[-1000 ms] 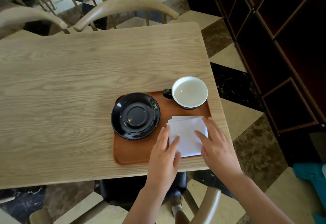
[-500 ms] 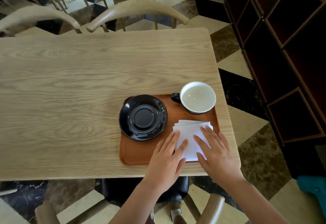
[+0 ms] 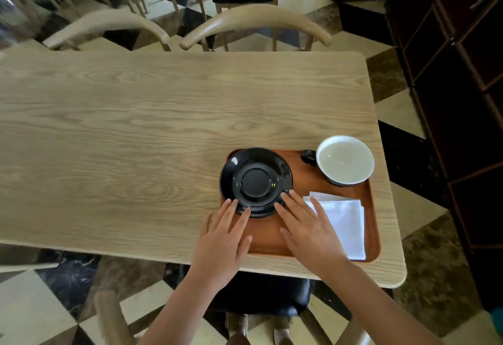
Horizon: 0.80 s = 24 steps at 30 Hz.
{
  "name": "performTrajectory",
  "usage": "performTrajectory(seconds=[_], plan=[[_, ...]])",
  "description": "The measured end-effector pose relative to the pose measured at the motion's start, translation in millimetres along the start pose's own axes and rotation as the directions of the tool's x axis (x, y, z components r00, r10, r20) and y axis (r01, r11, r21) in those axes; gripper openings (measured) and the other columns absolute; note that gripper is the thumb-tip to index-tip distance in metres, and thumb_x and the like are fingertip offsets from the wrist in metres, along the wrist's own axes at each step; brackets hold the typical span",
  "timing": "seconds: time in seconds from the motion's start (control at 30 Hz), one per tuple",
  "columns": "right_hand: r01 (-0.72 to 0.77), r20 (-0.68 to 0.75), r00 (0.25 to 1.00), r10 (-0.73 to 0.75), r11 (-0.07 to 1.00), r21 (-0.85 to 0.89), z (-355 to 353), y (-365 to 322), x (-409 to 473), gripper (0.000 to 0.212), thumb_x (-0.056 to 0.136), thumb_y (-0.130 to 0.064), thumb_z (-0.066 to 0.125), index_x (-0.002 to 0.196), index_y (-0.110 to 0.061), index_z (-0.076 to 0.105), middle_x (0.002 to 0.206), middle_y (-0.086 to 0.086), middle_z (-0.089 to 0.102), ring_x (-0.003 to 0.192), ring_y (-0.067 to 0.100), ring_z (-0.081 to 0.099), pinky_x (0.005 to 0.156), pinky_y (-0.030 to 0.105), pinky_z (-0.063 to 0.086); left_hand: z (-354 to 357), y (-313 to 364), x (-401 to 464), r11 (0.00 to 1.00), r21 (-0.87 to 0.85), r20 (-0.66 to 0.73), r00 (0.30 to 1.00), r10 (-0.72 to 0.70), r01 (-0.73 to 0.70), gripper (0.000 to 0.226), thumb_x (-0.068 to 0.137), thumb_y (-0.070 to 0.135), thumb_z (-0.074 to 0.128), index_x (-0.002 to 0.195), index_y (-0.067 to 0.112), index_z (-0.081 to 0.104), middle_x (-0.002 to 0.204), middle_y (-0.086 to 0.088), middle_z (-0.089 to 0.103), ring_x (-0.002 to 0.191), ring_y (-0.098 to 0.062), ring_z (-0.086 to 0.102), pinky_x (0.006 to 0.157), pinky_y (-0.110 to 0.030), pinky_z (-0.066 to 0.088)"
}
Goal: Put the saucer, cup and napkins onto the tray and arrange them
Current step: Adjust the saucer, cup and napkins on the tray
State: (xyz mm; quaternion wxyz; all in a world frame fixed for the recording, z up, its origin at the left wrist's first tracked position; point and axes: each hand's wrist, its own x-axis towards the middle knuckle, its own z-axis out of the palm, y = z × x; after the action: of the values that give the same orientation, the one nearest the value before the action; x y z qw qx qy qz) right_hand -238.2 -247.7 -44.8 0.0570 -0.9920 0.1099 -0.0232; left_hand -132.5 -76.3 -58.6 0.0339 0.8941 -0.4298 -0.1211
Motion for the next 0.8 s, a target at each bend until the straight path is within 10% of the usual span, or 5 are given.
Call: performTrajectory(seconds=[0.3, 0.5, 0.8], plan=[[0.034, -0.017, 0.999, -0.033, 0.997, 0.066, 12, -4, -13, 0.044, 0.077, -0.022, 0.071, 0.118, -0.009, 0.063, 0.126, 0.013, 0.062, 0.123, 0.026, 0.051, 0.099, 0.05, 0.043, 0, -1, -16, 1.0, 0.021, -0.016, 1.0, 0.018, -0.018, 0.05, 0.093, 0.041, 0.032, 0.139, 0.023, 0.037, 0.147, -0.01, 0.04, 0.138, -0.023, 0.028, 0.109, -0.043, 0.027], [0.044, -0.006, 0.999, -0.043, 0.995, 0.087, 15, -8, -25, 0.046, 0.088, -0.029, 0.035, 0.122, -0.01, 0.059, 0.131, 0.012, 0.058, 0.128, 0.025, 0.046, 0.102, 0.049, 0.04, 0, 0, -28, 1.0, 0.009, -0.024, 1.0, 0.016, -0.016, 0.05, 0.09, 0.039, 0.04, 0.137, 0.021, 0.041, 0.143, -0.011, 0.045, 0.136, -0.026, 0.034, 0.105, -0.047, 0.033], [0.048, -0.011, 0.999, -0.048, 0.998, 0.051, 15, -8, -26, 0.039, 0.088, -0.029, 0.047, 0.121, -0.012, 0.061, 0.13, 0.011, 0.059, 0.126, 0.025, 0.048, 0.1, 0.051, 0.04, 4, 2, -29, 0.999, 0.03, -0.021, 1.0, 0.016, -0.016, 0.053, 0.091, 0.042, 0.034, 0.14, 0.021, 0.035, 0.148, -0.011, 0.037, 0.14, -0.024, 0.023, 0.11, -0.047, 0.021]])
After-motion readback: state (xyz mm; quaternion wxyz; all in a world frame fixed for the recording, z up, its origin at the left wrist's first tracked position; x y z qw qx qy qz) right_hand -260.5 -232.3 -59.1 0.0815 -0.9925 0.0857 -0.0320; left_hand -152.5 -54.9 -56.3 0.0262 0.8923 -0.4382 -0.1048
